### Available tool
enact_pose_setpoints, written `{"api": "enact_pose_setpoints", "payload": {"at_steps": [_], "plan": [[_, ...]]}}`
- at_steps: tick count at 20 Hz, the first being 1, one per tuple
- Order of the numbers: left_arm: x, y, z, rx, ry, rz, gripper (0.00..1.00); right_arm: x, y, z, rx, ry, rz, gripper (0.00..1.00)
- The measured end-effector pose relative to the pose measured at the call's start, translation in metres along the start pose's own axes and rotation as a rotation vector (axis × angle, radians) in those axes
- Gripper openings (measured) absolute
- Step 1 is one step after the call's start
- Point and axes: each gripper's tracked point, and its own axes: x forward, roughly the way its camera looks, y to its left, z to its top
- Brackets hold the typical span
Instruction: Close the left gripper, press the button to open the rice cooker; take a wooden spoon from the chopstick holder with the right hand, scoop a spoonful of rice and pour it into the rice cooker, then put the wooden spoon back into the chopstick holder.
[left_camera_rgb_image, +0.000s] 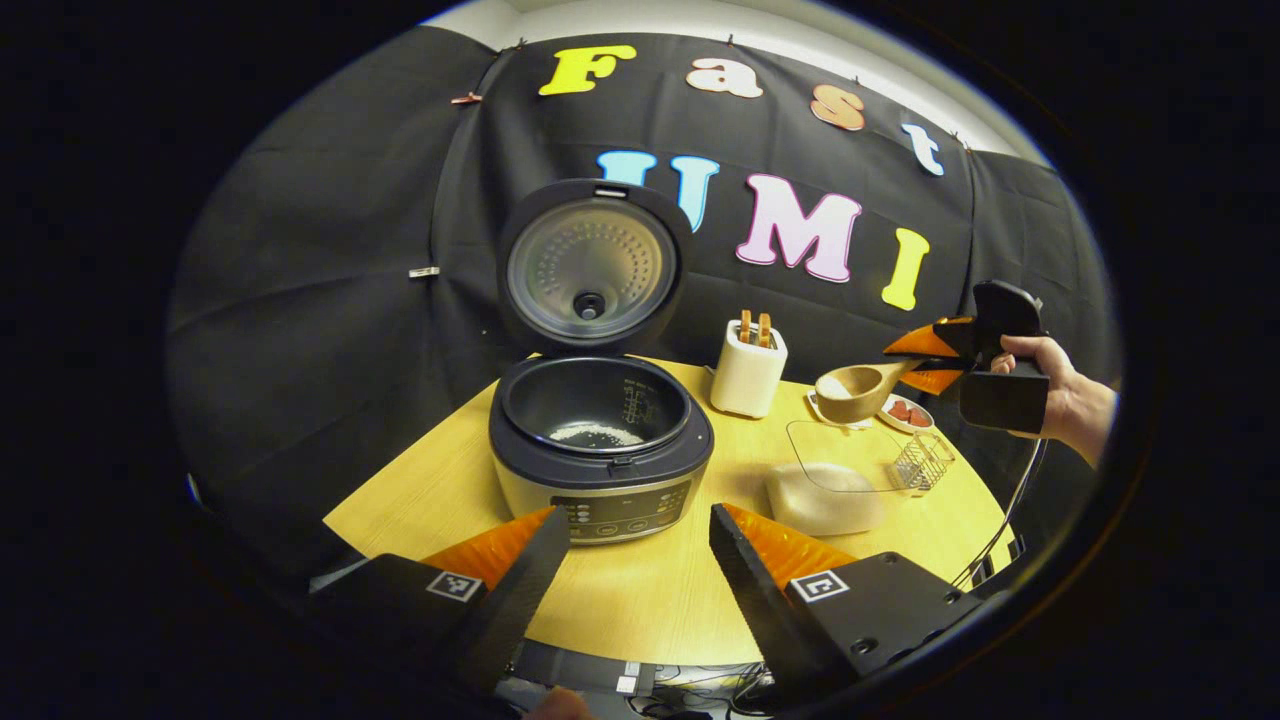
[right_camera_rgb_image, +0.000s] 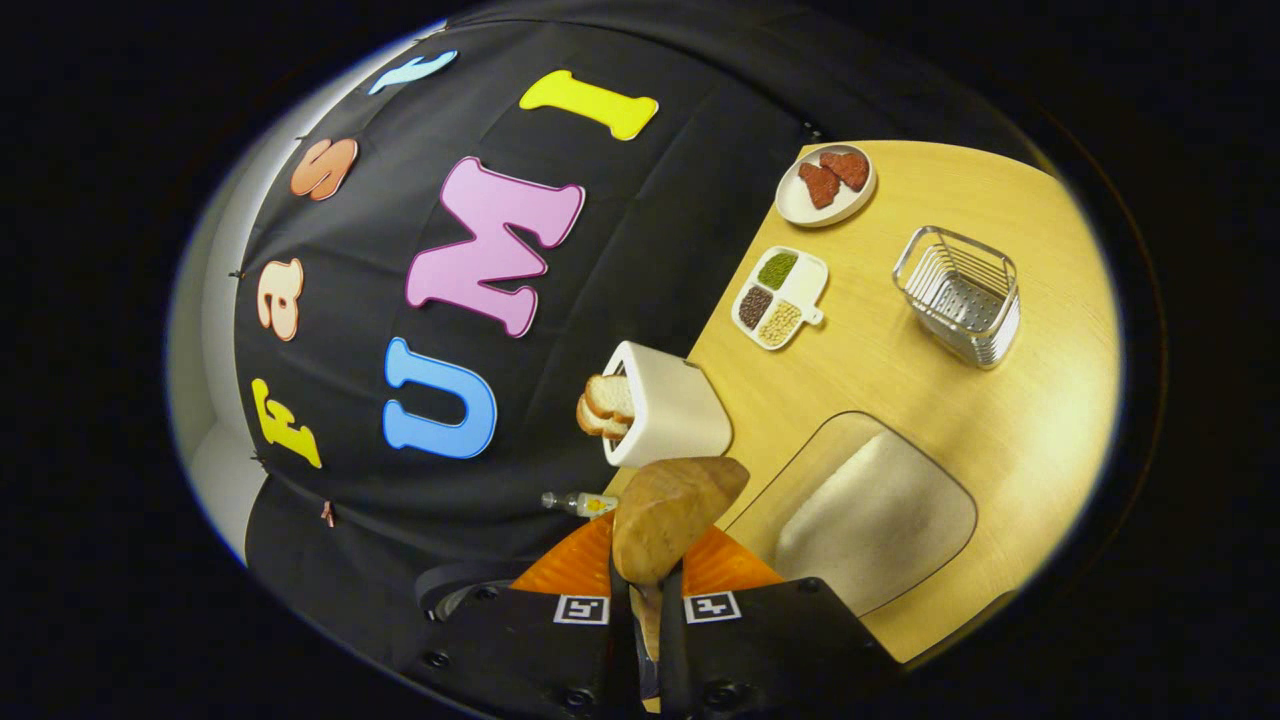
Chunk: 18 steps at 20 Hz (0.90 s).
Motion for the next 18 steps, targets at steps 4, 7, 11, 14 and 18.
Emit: {"api": "enact_pose_setpoints", "payload": {"at_steps": [4,7,11,14,18], "plan": [[-0.002,0.014,-0.002,-0.025,-0.003,0.035,0.96,0.016,0.045,-0.037,0.014,0.076,0.065,0.12],[-0.002,0.024,-0.005,-0.034,-0.002,0.054,0.96,0.029,0.069,-0.065,0.008,0.118,0.096,0.12],[-0.003,0.038,-0.007,-0.053,0.002,0.084,0.96,0.046,0.091,-0.099,-0.050,0.144,0.126,0.12],[-0.004,0.047,-0.008,-0.058,0.005,0.102,0.96,0.058,0.100,-0.123,-0.113,0.169,0.135,0.12],[-0.003,0.059,-0.012,-0.071,0.014,0.122,0.96,0.077,0.106,-0.153,-0.263,0.183,0.146,0.12]]}}
